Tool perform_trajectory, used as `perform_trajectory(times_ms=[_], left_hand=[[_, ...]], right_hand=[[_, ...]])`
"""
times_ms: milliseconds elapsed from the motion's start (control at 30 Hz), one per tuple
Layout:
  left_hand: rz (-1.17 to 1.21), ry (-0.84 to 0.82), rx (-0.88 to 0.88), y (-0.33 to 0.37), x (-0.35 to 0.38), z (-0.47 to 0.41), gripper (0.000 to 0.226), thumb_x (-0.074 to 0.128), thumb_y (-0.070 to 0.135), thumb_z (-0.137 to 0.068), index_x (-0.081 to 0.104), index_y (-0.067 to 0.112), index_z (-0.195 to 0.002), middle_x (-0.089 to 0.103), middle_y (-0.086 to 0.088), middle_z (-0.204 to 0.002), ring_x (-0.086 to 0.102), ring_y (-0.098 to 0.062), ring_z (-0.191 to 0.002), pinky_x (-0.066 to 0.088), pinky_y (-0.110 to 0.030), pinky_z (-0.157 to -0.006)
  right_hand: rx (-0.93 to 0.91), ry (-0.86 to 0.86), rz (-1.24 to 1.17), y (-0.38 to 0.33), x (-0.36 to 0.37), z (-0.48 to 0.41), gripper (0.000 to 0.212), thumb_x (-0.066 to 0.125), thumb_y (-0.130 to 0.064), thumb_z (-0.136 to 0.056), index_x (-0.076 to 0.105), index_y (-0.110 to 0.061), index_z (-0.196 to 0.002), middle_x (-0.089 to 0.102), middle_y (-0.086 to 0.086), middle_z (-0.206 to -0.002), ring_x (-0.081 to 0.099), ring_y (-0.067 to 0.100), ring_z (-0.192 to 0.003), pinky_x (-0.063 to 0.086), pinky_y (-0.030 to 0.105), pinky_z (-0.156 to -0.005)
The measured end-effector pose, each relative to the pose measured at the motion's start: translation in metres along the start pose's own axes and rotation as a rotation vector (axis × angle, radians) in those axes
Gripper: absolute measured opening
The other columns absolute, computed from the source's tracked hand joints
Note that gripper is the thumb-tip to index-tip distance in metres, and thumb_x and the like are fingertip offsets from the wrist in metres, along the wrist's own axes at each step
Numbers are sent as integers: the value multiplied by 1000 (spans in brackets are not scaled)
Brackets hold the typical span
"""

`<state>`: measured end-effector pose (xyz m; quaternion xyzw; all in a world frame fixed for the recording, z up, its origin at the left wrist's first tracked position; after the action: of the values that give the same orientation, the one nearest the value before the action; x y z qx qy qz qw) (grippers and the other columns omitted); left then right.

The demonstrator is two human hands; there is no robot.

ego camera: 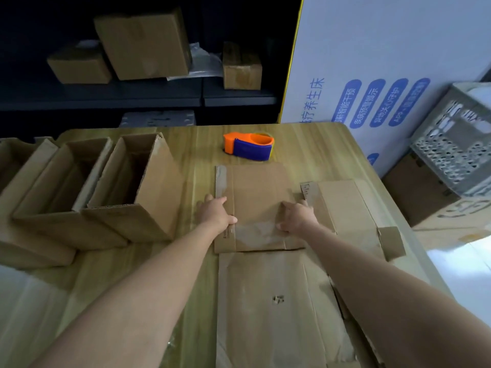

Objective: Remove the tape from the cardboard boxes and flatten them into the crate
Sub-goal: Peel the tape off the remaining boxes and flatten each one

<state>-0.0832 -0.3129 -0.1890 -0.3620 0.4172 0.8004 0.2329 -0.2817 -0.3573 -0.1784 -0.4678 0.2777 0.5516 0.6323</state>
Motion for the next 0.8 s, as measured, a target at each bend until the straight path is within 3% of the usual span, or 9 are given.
perform_trajectory(times_ms=[133,333,533,633,800], left_hand=[[-127,39,55,-7,2,-4,71,73,36,-79,41,27,-141,36,0,-139,30,-28,-127,36,-41,-104],[-361,4,114,2,-5,11,67,61,39,-88,29,21,-145,20,-7,-151,26,-29,-134,36,-41,-101],[-317,165,395,13,-52,57,37,58,21,-91,50,8,-124,45,-9,-130,50,-23,-111,45,-37,-92],[-239,296,534,11,-88,90,36,54,14,-92,51,11,-128,48,-5,-130,52,-20,-111,45,-35,-96],[-117,521,603,-13,-172,132,35,55,11,-90,56,13,-124,53,-5,-126,53,-19,-114,41,-34,-99]], right_hand=[[-21,21,62,4,6,-9,51,70,-33,-78,52,-24,-125,49,13,-123,34,29,-123,32,32,-99],[-17,82,148,-2,8,10,40,58,-29,-91,49,-19,-128,42,9,-127,38,28,-121,40,35,-91],[-231,177,226,-41,-16,54,58,54,-36,-93,32,-16,-144,35,5,-147,30,26,-135,26,35,-109],[-354,270,220,-84,-30,83,59,53,-37,-94,33,-14,-145,36,6,-148,29,26,-136,24,34,-110],[-542,371,142,-175,-35,128,60,56,-37,-92,37,-12,-142,38,7,-146,28,26,-136,21,34,-112]])
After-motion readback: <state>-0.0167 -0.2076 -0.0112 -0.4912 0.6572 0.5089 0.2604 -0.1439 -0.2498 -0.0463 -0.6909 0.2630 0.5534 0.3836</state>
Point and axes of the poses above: each hand's wrist, its own z-axis away from the middle knuckle, its own x-axis out of the palm, y = z × x, the point moved 1 cm from there along -z, towards the middle knuckle
